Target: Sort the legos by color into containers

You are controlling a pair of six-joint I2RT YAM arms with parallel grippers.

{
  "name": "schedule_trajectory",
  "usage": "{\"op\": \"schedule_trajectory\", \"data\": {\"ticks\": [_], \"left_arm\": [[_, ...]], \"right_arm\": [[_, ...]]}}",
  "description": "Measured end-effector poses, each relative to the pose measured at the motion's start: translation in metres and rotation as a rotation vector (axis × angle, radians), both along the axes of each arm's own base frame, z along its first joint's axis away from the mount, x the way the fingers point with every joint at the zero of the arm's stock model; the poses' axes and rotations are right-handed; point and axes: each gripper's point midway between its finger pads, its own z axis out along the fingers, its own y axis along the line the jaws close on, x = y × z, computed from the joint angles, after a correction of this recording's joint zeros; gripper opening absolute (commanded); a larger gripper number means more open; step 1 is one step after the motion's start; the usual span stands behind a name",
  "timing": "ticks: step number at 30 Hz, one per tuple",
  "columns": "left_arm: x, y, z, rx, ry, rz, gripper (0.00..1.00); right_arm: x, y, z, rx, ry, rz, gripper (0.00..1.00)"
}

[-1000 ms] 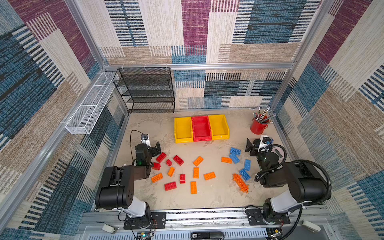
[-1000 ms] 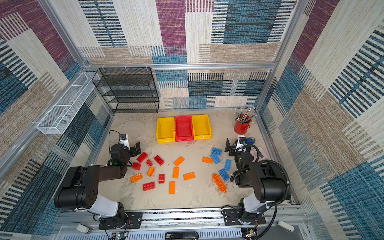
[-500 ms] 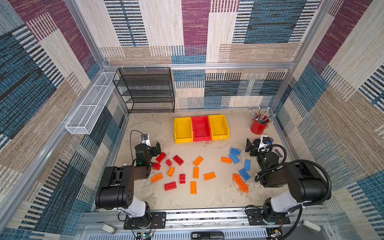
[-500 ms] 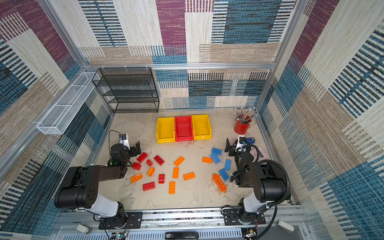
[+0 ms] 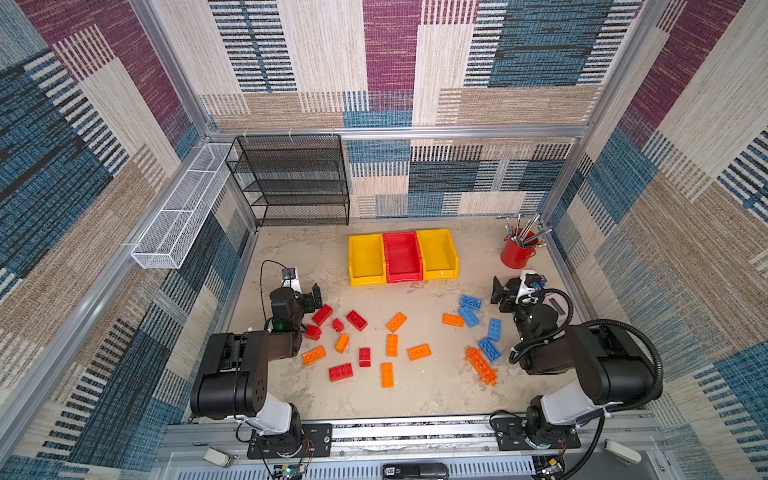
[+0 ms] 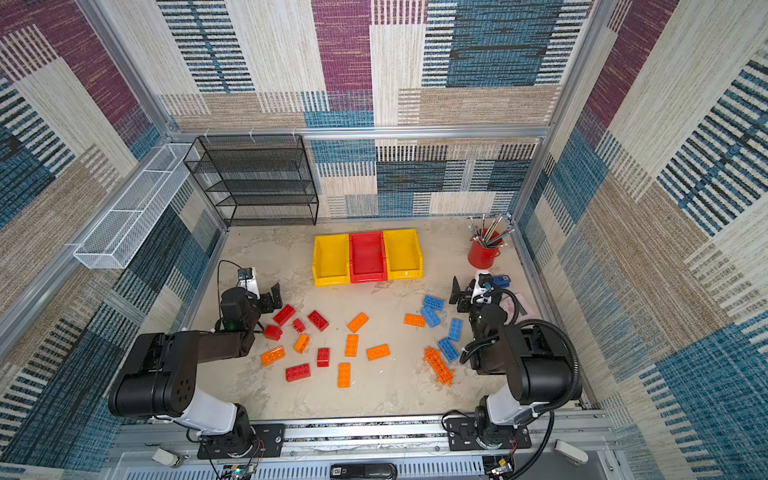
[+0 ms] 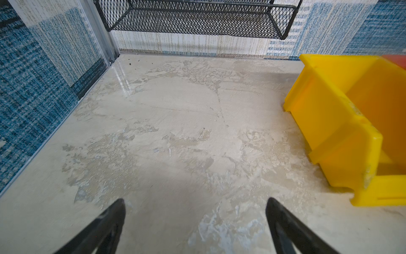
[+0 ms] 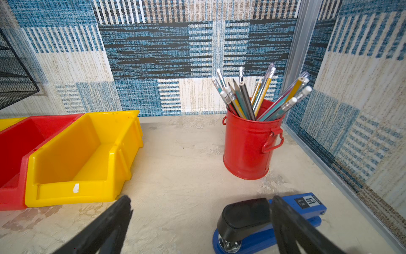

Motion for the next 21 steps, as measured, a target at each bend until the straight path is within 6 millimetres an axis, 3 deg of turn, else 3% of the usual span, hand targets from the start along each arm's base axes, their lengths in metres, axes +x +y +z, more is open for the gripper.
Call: {"op": "schedule_trajectory", "data": {"ticks": [21], "left_arm": [[-0.0001,0.001,-0.0002,-0.001,0.0,0.001,0.96]], "right_arm": [[0.0,-0.0017,0.0027,0.0,-0.004,-0.01,0.99]]}}
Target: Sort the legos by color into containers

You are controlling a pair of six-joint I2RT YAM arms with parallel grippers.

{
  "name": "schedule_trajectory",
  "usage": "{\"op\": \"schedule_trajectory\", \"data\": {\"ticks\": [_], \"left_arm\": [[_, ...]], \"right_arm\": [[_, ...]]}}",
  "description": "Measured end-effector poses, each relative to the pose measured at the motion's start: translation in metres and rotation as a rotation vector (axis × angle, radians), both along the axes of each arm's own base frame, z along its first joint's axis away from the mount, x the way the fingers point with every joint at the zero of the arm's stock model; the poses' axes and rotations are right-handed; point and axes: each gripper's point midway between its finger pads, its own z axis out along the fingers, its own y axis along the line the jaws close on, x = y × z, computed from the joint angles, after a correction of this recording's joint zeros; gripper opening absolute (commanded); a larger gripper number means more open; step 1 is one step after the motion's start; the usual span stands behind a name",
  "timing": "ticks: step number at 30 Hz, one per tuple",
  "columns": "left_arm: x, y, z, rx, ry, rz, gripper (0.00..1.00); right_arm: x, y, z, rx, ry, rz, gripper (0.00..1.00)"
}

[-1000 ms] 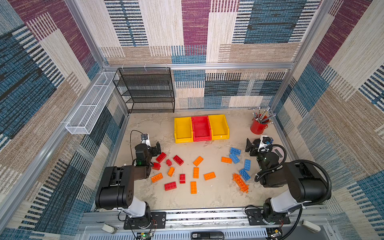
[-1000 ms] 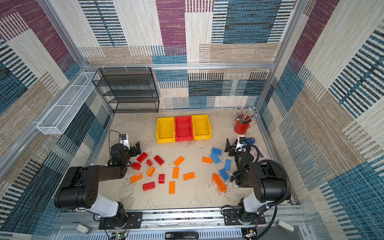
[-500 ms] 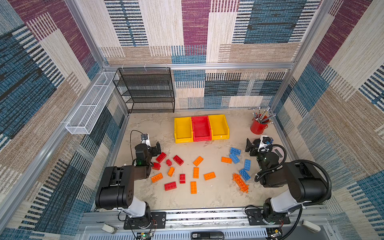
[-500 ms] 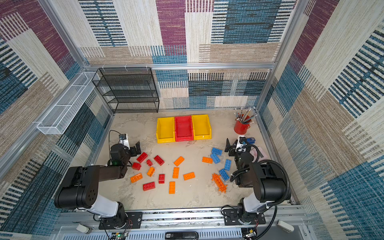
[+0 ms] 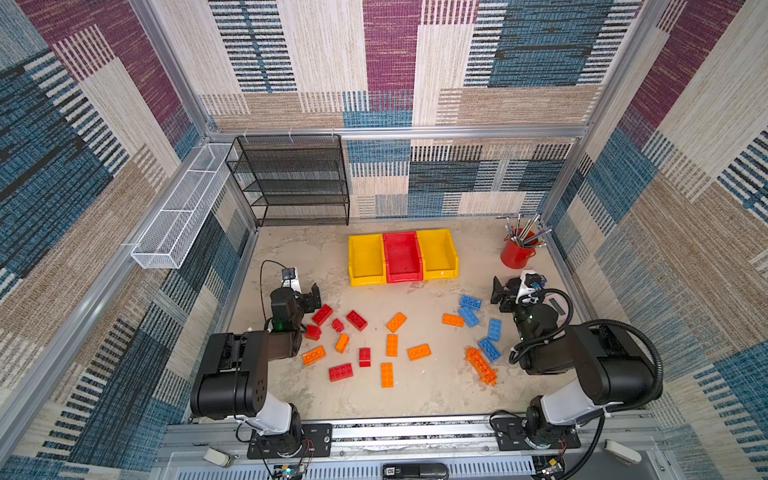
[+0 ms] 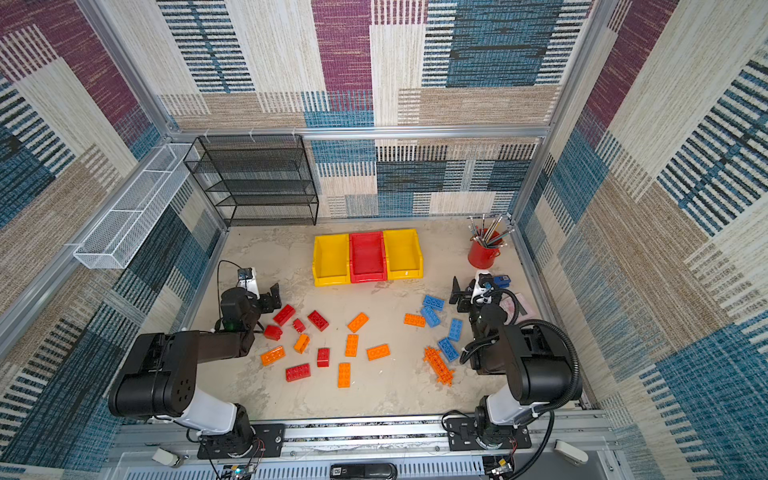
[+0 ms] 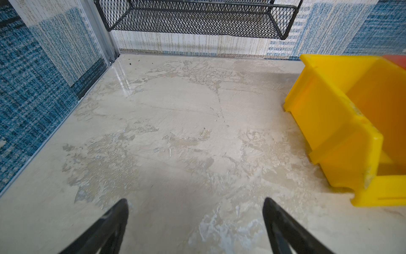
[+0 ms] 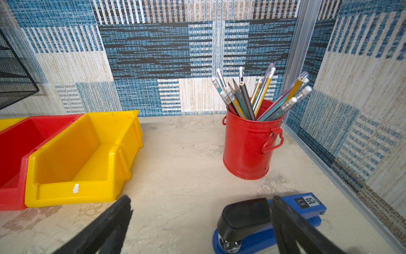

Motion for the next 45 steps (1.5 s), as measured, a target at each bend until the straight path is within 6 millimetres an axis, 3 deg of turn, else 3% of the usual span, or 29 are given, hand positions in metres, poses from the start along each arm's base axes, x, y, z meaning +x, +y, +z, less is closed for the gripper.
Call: {"op": "schedule_trajectory", "data": {"ticks": [2,4,7,9,15,21,27,31,37,40,45], "left_arm": [[0.0,0.0,0.001,0.0,0.0,0.0,0.99],[0.001,0.0,0.005,-0.002,0.006,0.003,0.99],[0.006,0.001,0.029,0.0,-0.021,0.005,0.99],[0.008,-0.001,0.041,0.001,-0.036,0.001,0.99],[0.004,-0.021,0.047,0.026,0.013,-0.025,0.99],[0.0,-0.064,0.074,0.045,-0.006,-0.096,0.99],[-0.017,-0.127,0.108,-0.012,-0.06,-0.237,0.99],[-0.039,-0.174,0.118,-0.094,-0.067,-0.365,0.99],[-0.086,-0.243,0.115,-0.17,-0.012,-0.573,0.99],[-0.107,-0.265,0.105,-0.171,0.031,-0.646,0.99],[-0.127,-0.284,0.09,-0.147,0.087,-0.713,0.99]], "right_arm": [[0.003,-0.002,0.01,0.003,-0.01,-0.012,0.99],[0.013,-0.005,0.034,0.006,-0.045,-0.038,0.99],[0.024,-0.009,0.059,0.014,-0.066,-0.072,0.99],[0.032,-0.006,0.064,0.032,-0.036,-0.087,0.99],[0.055,0.023,0.073,0.102,0.098,-0.079,0.99],[0.045,0.058,0.061,0.135,0.275,-0.037,0.99],[0.024,0.073,0.044,0.15,0.462,0.007,0.91],[0.004,0.08,0.028,0.16,0.572,0.049,0.83],[-0.015,0.094,0.006,0.179,0.703,0.116,0.81],[-0.021,0.102,-0.009,0.182,0.76,0.147,0.81],[-0.031,0.109,-0.04,0.182,0.858,0.172,0.79]]}}
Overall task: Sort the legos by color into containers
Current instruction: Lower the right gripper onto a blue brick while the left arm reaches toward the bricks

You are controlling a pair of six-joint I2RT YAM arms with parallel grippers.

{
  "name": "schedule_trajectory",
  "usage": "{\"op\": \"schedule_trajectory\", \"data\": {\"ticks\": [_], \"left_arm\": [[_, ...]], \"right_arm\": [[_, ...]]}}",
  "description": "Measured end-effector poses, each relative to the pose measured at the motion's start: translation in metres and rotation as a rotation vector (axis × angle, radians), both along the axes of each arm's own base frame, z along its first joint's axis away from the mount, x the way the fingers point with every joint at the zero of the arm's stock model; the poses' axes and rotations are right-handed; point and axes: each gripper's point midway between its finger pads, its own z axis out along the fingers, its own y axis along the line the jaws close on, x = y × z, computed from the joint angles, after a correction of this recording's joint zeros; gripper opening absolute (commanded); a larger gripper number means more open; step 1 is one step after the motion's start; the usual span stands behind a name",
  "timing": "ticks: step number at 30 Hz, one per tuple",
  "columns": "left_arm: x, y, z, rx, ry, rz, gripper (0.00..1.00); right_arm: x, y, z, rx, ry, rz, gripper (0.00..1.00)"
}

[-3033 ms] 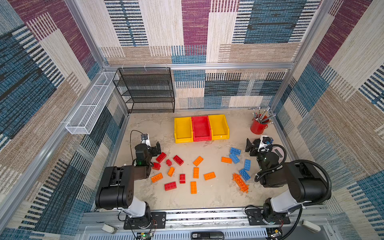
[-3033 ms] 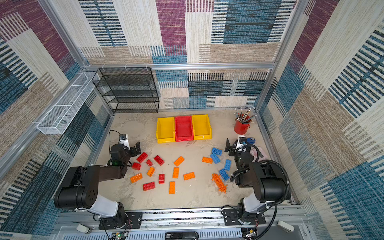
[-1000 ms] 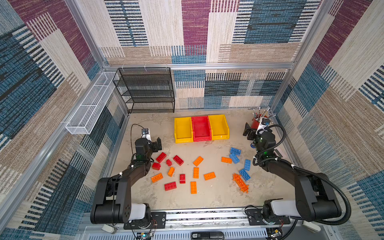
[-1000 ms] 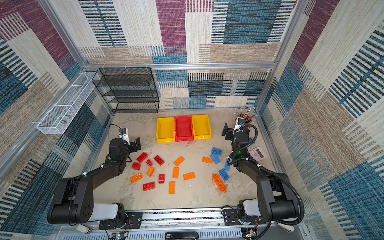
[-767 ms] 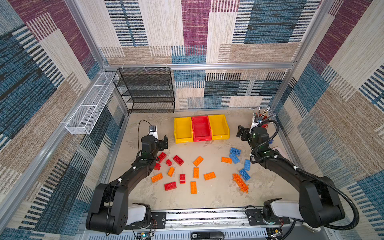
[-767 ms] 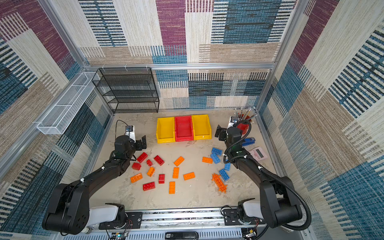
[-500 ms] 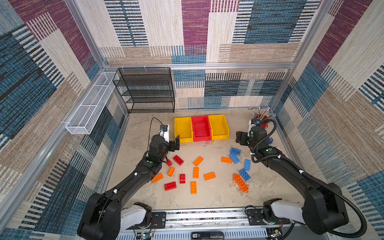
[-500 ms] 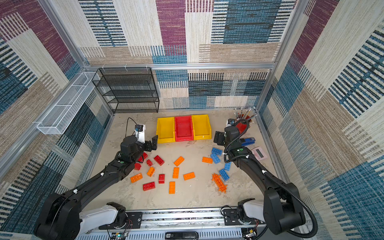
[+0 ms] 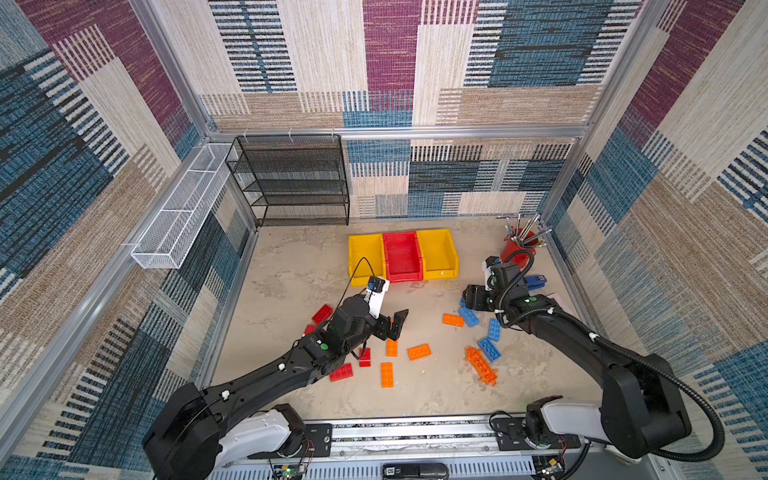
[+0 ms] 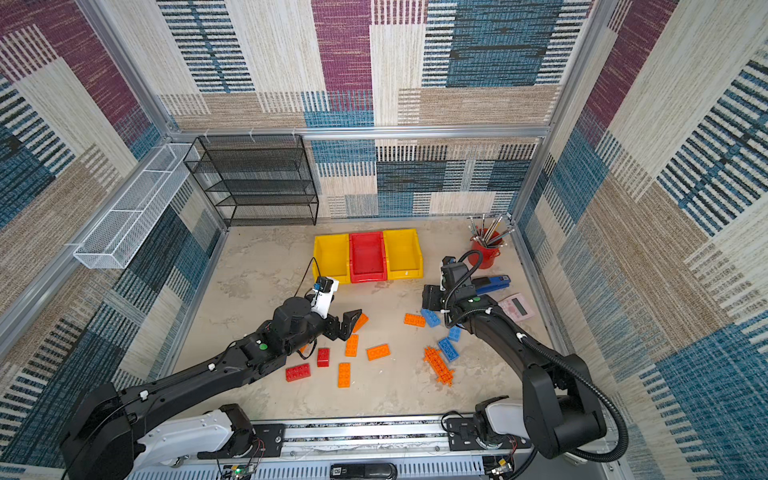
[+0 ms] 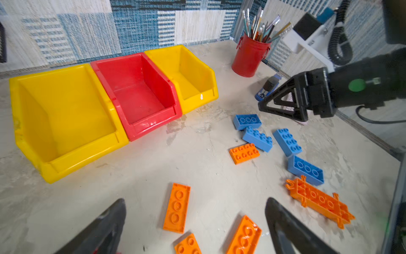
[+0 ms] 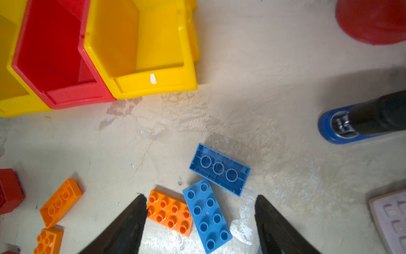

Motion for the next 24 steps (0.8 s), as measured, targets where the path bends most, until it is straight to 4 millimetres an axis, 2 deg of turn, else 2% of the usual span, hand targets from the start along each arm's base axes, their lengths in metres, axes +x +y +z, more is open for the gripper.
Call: {"op": "schedule_trajectory", "data": {"ticks": [3,11,17,24], "left_arm": [[-0.004,-0.003,-0.007,0.032,0.021,-0.017,0.99],[-0.004,-0.007,-0.005,0.051,0.016,-0.032,0.99],[-0.004,-0.006,-0.006,0.06,0.021,-0.028,0.99],[-0.005,0.002,-0.002,0.06,0.001,-0.005,0.99]], "right_arm": [[-0.003,0.003,-0.009,0.006,0.03,0.013,0.79],[-0.005,0.002,-0.03,0.001,0.092,-0.008,0.84],[0.007,-0.006,-0.039,-0.032,0.118,-0.081,0.88],[0.022,-0.008,-0.048,-0.039,0.142,-0.143,0.87]]}}
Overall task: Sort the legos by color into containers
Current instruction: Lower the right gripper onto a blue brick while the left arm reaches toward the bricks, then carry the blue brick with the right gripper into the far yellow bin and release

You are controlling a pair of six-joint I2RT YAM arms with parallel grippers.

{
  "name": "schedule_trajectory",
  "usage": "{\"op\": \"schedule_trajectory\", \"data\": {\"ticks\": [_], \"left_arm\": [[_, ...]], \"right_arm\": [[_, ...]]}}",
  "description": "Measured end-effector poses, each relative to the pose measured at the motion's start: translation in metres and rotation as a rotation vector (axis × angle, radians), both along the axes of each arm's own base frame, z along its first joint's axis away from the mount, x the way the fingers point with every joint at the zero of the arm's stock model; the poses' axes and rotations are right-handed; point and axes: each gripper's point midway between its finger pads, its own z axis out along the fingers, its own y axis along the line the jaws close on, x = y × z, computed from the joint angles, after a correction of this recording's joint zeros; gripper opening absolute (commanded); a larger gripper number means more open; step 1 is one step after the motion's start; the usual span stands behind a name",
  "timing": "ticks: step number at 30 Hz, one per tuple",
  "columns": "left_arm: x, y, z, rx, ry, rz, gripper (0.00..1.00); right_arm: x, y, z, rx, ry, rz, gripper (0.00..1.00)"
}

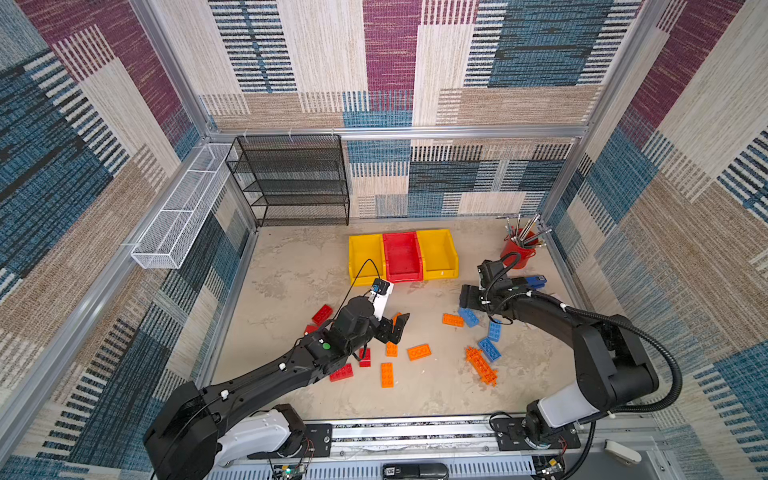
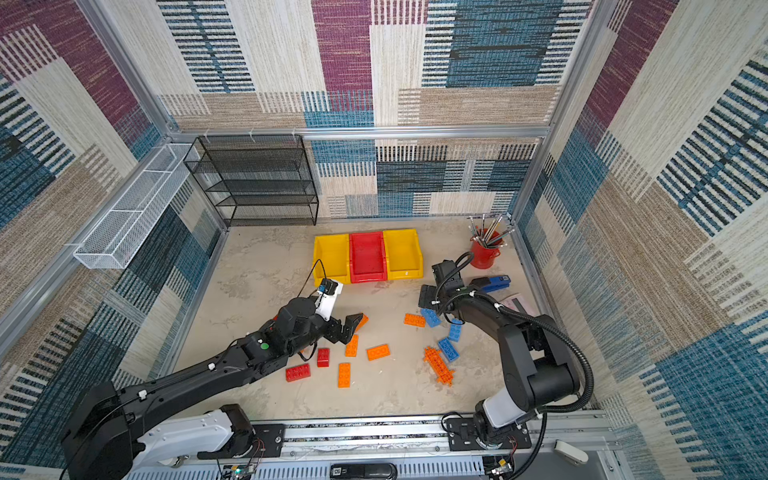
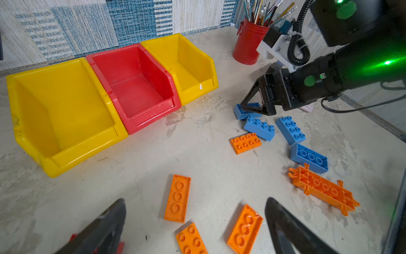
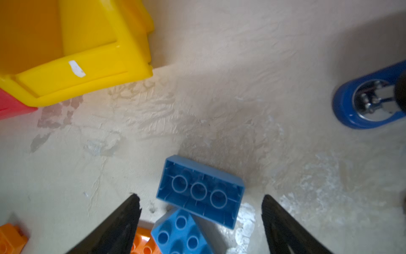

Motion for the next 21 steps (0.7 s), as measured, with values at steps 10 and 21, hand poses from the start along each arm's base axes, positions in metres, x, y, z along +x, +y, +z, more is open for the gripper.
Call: {"op": "schedule_trajectory", "data": {"ticks": [10,21], "left_arm": [[-0.005,0.007,-0.012,0.015,0.009,0.006,0.99],[-0.006,0.01,-0.012,0.012,0.001,0.013,0.99]], "right_arm": [[0.014,0.003,-0.015,0.006,0.046,-0.048,0.82],[0.01,-0.004,-0.027,-0.026,0.082,-0.073,0.67]]}}
